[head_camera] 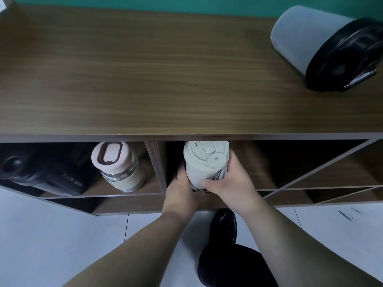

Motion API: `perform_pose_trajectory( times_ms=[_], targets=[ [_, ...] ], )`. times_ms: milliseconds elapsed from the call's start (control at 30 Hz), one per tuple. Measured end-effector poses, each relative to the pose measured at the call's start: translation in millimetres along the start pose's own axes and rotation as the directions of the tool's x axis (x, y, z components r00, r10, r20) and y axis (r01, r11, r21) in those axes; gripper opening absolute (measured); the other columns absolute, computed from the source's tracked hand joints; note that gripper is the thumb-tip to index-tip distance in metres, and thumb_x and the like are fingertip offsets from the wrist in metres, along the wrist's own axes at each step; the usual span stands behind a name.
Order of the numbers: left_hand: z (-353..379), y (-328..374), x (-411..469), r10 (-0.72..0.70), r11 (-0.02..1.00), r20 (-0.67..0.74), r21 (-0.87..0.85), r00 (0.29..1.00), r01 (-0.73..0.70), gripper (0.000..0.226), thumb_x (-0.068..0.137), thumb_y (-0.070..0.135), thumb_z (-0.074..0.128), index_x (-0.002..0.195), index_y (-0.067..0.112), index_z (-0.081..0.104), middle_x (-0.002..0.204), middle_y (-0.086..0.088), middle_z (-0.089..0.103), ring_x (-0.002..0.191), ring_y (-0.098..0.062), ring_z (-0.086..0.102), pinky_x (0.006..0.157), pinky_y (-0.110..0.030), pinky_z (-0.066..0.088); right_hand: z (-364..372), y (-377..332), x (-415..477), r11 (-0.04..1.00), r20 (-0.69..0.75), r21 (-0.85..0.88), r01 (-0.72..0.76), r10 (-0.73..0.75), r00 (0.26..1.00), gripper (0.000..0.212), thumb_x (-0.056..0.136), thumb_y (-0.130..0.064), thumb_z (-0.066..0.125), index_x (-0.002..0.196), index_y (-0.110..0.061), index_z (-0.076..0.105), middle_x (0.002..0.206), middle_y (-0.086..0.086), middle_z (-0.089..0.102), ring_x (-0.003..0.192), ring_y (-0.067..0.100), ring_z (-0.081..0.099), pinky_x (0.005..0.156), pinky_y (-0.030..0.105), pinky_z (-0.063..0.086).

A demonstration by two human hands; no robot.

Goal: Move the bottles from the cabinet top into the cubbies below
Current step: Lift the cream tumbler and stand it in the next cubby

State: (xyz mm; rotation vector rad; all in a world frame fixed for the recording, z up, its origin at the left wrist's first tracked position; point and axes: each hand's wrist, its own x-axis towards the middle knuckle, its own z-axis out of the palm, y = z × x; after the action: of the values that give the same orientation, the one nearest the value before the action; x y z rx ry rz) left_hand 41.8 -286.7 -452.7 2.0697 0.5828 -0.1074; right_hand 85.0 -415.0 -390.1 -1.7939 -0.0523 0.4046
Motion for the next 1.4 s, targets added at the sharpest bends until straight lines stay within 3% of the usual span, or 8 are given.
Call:
perform_pose_trajectory(
  times_ms=[200, 433, 667, 1167, 1300, 1400],
  targets=[
    [4.0, -1.9, 1.2, 0.018, 0.999, -0.031, 0.034, 0.999, -0.017, 0.082, 0.077, 0.029, 0.083, 0.148, 0.026, 0.043, 0.123, -0.003, 0.072, 0.117, -0.027, 0.068, 0.099, -0.044, 0.055, 0.7, 8.2, 1.6, 0.999, 0.006, -0.032, -0.038, 0.039, 0.999, 0.072, 0.049, -0.024, 0.080, 0.112, -0.049, 0.056, 0.112, -0.020, 0.072, 0.107, 0.002, 0.067, 0.091, 0.035, 0.056],
    [3.8, -2.9, 0.2, 0.022, 0.999, -0.026, 0.035, 0.999, -0.021, 0.084, 0.083, 0.021, 0.081, 0.154, 0.018, 0.038, 0.126, -0.010, 0.070, 0.120, -0.031, 0.066, 0.102, -0.045, 0.054, 7.0, 16.7, 6.1, 0.996, -0.068, -0.075, -0.055, 0.050, 0.996, 0.074, 0.046, -0.029, 0.088, 0.109, -0.048, 0.054, 0.111, -0.015, 0.073, 0.106, 0.009, 0.069, 0.094, 0.046, 0.056],
    [0.8, -4.2, -2.3, 0.063, 0.996, -0.003, 0.065, 0.998, -0.062, 0.078, 0.091, 0.014, 0.071, 0.158, 0.015, 0.033, 0.127, -0.016, 0.068, 0.117, -0.036, 0.065, 0.096, -0.041, 0.052, 10.2, 9.4, -2.5, 0.985, -0.132, -0.149, -0.084, 0.064, 0.989, 0.076, 0.044, -0.037, 0.087, 0.109, -0.049, 0.049, 0.113, -0.019, 0.068, 0.107, 0.001, 0.065, 0.093, 0.035, 0.056],
    [-7.0, 1.7, -7.9, 0.043, 0.996, 0.051, 0.074, 0.998, -0.047, 0.075, 0.095, 0.010, 0.065, 0.160, 0.011, 0.027, 0.128, -0.016, 0.068, 0.116, -0.035, 0.065, 0.089, -0.033, 0.048, 17.9, 1.5, -13.9, 0.968, -0.193, -0.226, -0.114, 0.070, 0.979, 0.076, 0.047, -0.041, 0.083, 0.115, -0.041, 0.047, 0.116, -0.016, 0.066, 0.107, 0.006, 0.063, 0.090, 0.035, 0.056],
    [-8.8, 0.1, -8.0, 0.032, 0.997, 0.056, 0.064, 0.998, -0.035, 0.092, 0.086, 0.020, 0.077, 0.161, 0.021, 0.023, 0.130, -0.007, 0.069, 0.117, -0.026, 0.068, 0.098, -0.040, 0.056, 17.1, -1.6, -16.3, 0.965, -0.187, -0.232, -0.120, 0.076, 0.979, 0.078, 0.049, -0.040, 0.084, 0.116, -0.042, 0.046, 0.117, -0.017, 0.065, 0.109, 0.005, 0.063, 0.090, 0.033, 0.055],
    [-10.6, -6.9, -10.4, 0.034, 0.999, 0.068, 0.008, 0.997, -0.034, 0.106, 0.077, 0.025, 0.081, 0.162, 0.032, 0.017, 0.137, -0.001, 0.067, 0.123, -0.021, 0.067, 0.102, -0.045, 0.057, 10.4, -6.1, -23.0, 0.964, -0.138, -0.238, -0.118, 0.087, 0.987, 0.088, 0.054, -0.029, 0.086, 0.129, -0.043, 0.042, 0.121, -0.021, 0.061, 0.110, -0.004, 0.059, 0.093, 0.021, 0.051]
  ],
)
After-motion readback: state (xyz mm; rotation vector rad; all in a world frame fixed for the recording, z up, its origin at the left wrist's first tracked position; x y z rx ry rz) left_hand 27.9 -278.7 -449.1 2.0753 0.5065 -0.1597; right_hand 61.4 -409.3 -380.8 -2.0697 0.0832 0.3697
